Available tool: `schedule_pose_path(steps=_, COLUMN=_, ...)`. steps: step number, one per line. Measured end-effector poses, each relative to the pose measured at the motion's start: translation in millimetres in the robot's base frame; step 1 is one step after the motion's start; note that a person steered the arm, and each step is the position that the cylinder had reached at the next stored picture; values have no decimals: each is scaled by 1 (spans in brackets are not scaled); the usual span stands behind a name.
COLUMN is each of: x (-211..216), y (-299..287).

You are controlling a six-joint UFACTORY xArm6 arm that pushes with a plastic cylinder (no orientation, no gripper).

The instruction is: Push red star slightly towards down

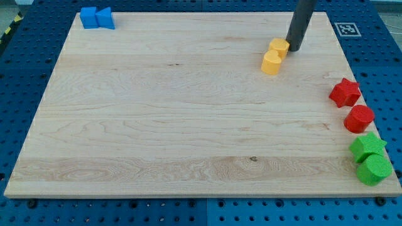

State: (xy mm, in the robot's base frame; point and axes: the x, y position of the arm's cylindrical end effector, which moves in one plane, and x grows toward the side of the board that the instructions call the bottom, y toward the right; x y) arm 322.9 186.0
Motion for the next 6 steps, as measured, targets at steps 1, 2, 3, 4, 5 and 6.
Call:
schedule_pose_path(steps=1, x=19, y=0)
schedule_pose_path(steps=2, x=19, y=0)
schedule_pose_path(steps=3, x=19, y=13)
schedule_pose_path(steps=4, x=19, y=16)
schedule_pose_path(steps=5, x=19, y=16)
schedule_pose_path(steps=6, x=19, y=18)
